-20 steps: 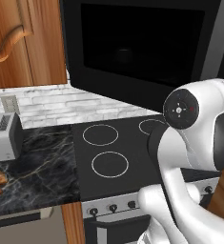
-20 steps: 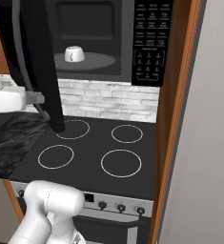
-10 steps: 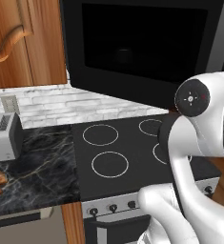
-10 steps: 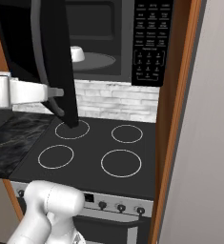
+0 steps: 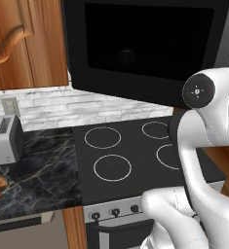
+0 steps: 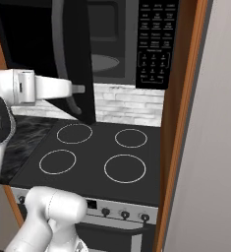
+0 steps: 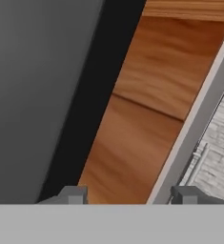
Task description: Pick the mug from the counter and place it inside the microwave. Then close the microwave.
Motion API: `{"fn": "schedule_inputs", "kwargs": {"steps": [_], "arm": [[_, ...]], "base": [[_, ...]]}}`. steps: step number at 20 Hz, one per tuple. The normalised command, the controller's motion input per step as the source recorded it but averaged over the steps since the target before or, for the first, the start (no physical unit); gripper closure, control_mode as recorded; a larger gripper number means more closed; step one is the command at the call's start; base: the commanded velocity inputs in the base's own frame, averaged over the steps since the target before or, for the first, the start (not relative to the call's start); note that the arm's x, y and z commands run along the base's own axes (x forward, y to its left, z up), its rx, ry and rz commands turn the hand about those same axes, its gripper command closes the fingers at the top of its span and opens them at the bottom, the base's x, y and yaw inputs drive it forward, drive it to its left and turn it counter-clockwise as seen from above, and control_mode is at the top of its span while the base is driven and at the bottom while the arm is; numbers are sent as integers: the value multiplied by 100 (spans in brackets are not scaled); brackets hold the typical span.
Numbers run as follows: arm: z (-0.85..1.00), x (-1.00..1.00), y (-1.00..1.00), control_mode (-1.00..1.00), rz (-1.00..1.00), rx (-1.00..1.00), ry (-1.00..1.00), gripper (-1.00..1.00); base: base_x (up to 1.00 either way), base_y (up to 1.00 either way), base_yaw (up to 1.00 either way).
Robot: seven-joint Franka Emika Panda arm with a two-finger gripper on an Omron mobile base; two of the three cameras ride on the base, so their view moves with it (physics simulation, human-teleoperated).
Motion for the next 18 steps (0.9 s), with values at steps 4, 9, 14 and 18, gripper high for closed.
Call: {"fn": "schedule_inputs", "kwargs": {"steps": [4, 9, 14, 18], "arm": [[0, 51, 0, -100, -6, -3, 0, -100], [0, 52, 0, -100, -7, -4, 0, -100], [0, 59, 0, -100, -7, -4, 0, -100], [0, 54, 0, -100, -8, -4, 0, -100]], "base": [[0, 0, 0], [0, 0, 0], [0, 0, 0], [0, 0, 0]]}}
